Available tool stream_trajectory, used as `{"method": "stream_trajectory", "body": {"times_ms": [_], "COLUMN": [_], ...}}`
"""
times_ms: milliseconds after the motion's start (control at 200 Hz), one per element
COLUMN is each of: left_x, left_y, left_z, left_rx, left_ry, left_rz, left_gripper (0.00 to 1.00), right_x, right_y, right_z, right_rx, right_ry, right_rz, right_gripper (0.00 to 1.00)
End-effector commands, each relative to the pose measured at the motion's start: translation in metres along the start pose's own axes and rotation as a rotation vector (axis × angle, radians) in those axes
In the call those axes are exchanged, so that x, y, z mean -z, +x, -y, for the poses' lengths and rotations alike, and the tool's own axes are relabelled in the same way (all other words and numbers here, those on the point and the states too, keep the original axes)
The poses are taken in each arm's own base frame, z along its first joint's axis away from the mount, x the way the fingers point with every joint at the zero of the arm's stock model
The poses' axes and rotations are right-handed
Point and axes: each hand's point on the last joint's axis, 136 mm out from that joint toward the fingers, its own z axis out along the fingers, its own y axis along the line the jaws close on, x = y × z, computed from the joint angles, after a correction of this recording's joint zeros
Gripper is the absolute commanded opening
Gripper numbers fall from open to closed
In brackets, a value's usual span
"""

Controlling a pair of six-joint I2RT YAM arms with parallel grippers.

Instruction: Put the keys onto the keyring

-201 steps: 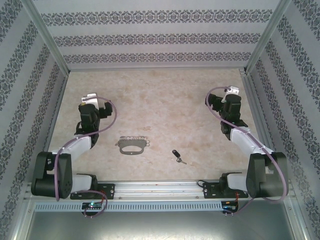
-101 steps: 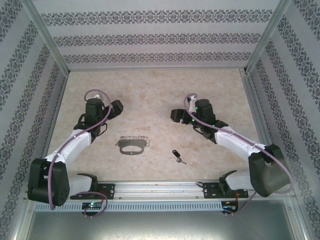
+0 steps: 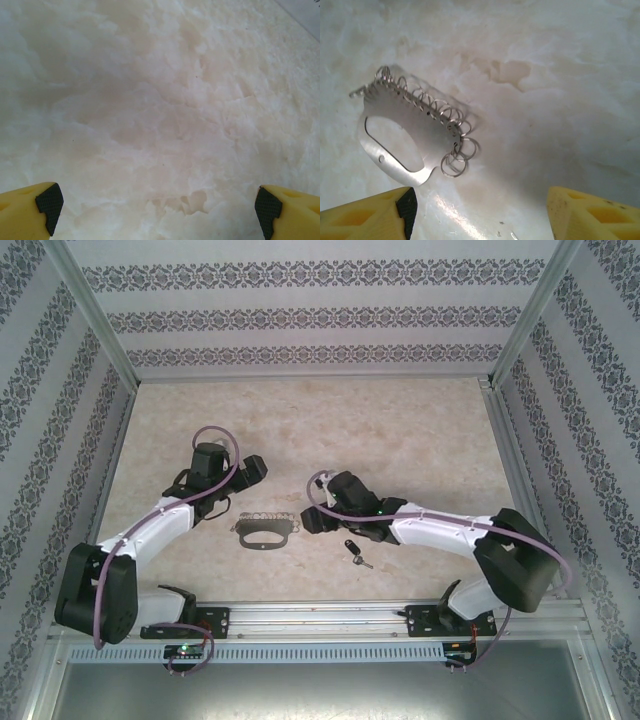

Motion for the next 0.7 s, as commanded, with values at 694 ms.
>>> {"method": "stream_trajectory", "body": {"times_ms": [694], "left_x": [0.014], "left_y": [0.001], "left_z": [0.000], "left_rx": [0.036], "left_ry": [-0.030], "left_rz": [-0.015], "left_gripper": [1.00], "right_x": [-0.056], "right_y": [0.037], "right_z": [-0.034], "right_rx": [0.125], "right_ry": [-0.051], "right_rz": [-0.182], "right_gripper": [0.51]}}
